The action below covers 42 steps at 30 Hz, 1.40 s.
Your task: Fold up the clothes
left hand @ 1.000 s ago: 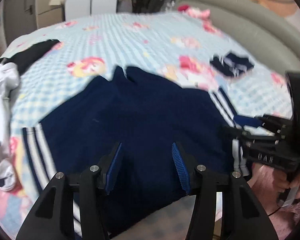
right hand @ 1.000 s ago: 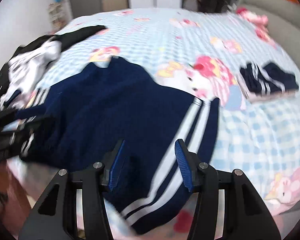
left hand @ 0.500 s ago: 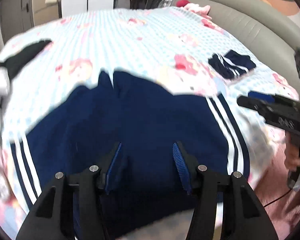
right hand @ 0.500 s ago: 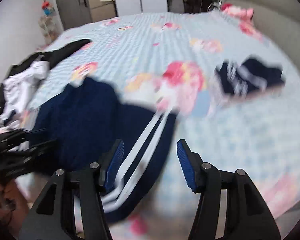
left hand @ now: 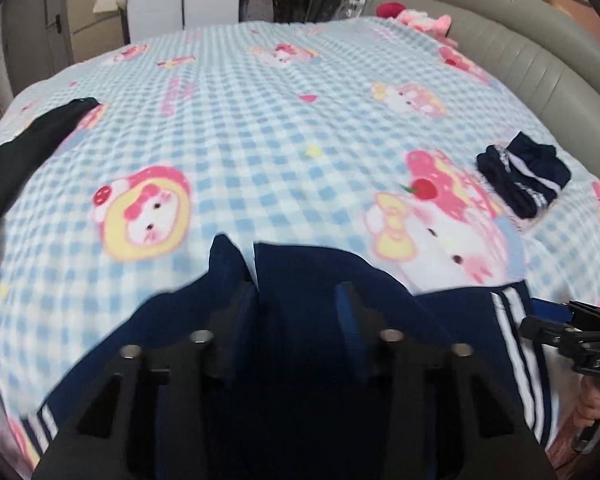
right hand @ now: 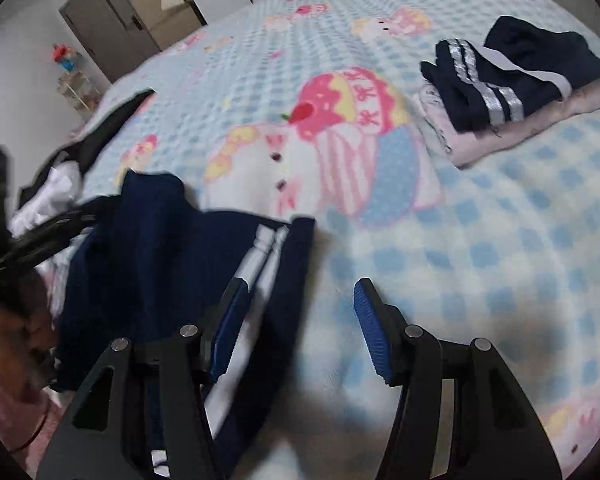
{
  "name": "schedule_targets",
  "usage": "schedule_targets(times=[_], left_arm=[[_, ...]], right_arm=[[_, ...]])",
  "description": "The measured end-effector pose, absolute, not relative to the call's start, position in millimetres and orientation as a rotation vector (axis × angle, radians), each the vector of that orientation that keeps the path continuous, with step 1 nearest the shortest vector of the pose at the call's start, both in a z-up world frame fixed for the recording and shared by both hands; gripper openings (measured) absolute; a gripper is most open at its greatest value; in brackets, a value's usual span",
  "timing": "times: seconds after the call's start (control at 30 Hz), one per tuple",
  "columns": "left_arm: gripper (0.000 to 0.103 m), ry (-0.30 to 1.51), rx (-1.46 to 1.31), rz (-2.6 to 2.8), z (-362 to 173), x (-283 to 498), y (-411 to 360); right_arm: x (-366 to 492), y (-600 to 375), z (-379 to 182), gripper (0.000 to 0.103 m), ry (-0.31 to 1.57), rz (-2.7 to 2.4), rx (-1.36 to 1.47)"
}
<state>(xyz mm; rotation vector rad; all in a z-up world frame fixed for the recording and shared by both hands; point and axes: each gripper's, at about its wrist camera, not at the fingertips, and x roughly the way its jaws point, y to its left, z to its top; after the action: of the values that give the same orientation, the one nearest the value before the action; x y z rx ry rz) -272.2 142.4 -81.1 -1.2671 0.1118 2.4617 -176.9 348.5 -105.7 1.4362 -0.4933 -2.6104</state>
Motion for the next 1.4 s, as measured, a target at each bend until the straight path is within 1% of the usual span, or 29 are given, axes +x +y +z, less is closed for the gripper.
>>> schedule_targets(times=[0.07,0.13,0.17,0.2,0.23,0.27,0.3,0.37,0.4,0.43,0.47,0.5,0.53,0.57,0.6,0.7,0.8,0.87,0.93,1.0,1.03,1.07,1.13,1.2,1.23,1.27,1.3,1.37,1.4], left_arm=[[0.033,0.126,-1.287,2.431,-88.2,-284.1,144.4],[0.032,0.17,-1.319,2.413,-95.5,-290.8,149.0],[0.033,0.192,-1.335,2.403,-99.1,-294.2,151.4],[0.04,0.214,-1.351,2.393,-102.8,-297.5,153.7],[0.046,0.236,-1.367,2.383,-106.4,-300.9,156.0],[0.052,0.258,-1.382,2.373,-110.0,-304.3,158.3],[0.052,0.267,-1.396,2.364,-113.2,-307.4,159.4],[0.052,0.208,-1.414,2.356,-115.8,-311.2,156.2],[0.049,0.174,-1.414,2.351,-116.3,-311.9,154.6],[0.042,0.153,-1.405,2.341,-116.6,-310.8,154.7],[0.029,0.149,-1.396,2.326,-117.2,-308.8,156.1],[0.021,0.15,-1.388,2.316,-117.4,-306.7,157.8],[0.018,0.157,-1.376,2.321,-115.4,-304.4,159.7],[0.013,0.163,-1.358,2.333,-111.4,-301.7,161.5],[0.012,0.166,-1.335,2.343,-106.2,-298.9,163.0],[0.011,0.135,-1.206,2.369,-76.2,-289.2,164.0],[0.011,0.049,-1.155,2.352,-62.8,-291.8,160.4],[0.012,-0.003,-1.239,2.304,-78.0,-306.3,159.2],[0.016,0.003,-1.348,2.248,-102.7,-318.5,164.2],[0.02,0.066,-1.46,2.2,-130.0,-323.3,174.4],[0.02,0.087,-1.466,2.207,-134.0,-322.0,177.8],[0.021,0.097,-1.45,2.234,-131.5,-318.7,179.7],[0.024,0.118,-1.418,2.287,-126.6,-312.1,183.6],[0.03,0.145,-1.366,2.378,-114.0,-301.9,183.1],[0.031,0.16,-1.334,2.431,-106.1,-296.1,181.9],[0.032,0.175,-1.302,2.484,-98.2,-290.2,180.7],[0.032,0.181,-1.268,2.519,-89.8,-284.5,178.7],[0.032,0.17,-1.207,2.528,-73.0,-267.5,176.2],[0.038,0.167,-1.179,2.524,-65.7,-258.7,175.7]], right_arm=[[-190.2,351.8,-115.6,0.056,-0.532,-2.603,1.456],[-202.0,350.8,-125.0,0.057,-0.528,-2.605,1.49],[-204.7,348.1,-126.0,0.053,-0.52,-2.603,1.488],[-207.4,345.5,-127.1,0.045,-0.512,-2.601,1.486],[-207.6,341.6,-124.3,0.04,-0.486,-2.605,1.473],[-206.7,337.3,-120.0,0.033,-0.452,-2.61,1.456],[-204.8,333.4,-115.5,0.028,-0.406,-2.622,1.437],[-203.7,332.1,-113.7,0.027,-0.377,-2.627,1.45],[-204.9,335.0,-117.2,0.03,-0.397,-2.618,1.471],[-206.8,339.2,-122.3,0.034,-0.429,-2.604,1.495],[-208.7,343.3,-127.4,0.036,-0.462,-2.589,1.519],[-210.0,344.4,-129.9,0.035,-0.478,-2.582,1.525],[-210.1,343.3,-128.4,0.03,-0.477,-2.585,1.511],[-208.6,340.1,-122.5,0.014,-0.453,-2.605,1.481],[-205.8,337.1,-115.3,0.01,-0.418,-2.651,1.45],[-184.1,330.9,-85.3,0.006,-0.327,-2.814,1.304],[-160.0,329.1,-58.3,0.006,-0.256,-2.931,1.159],[-154.4,333.8,-57.5,0.006,-0.246,-2.968,1.167],[-167.2,344.7,-77.9,0.006,-0.315,-2.928,1.318],[-186.2,357.2,-106.8,0.009,-0.418,-2.841,1.519],[-189.4,359.9,-110.3,0.009,-0.43,-2.841,1.548],[-189.9,361.0,-109.0,0.011,-0.423,-2.862,1.548],[-190.8,363.3,-106.4,0.013,-0.411,-2.904,1.547],[-191.8,365.5,-103.8,0.021,-0.398,-2.947,1.545],[-189.6,362.7,-97.3,0.023,-0.315,-3.04,1.52],[-186.0,355.9,-86.7,0.027,-0.17,-3.165,1.45],[-183.7,350.5,-78.7,0.027,-0.093,-3.218,1.374],[-182.2,343.4,-69.0,0.027,-0.13,-3.169,1.252],[-182.6,339.0,-67.1,0.027,-0.167,-3.115,1.214]])
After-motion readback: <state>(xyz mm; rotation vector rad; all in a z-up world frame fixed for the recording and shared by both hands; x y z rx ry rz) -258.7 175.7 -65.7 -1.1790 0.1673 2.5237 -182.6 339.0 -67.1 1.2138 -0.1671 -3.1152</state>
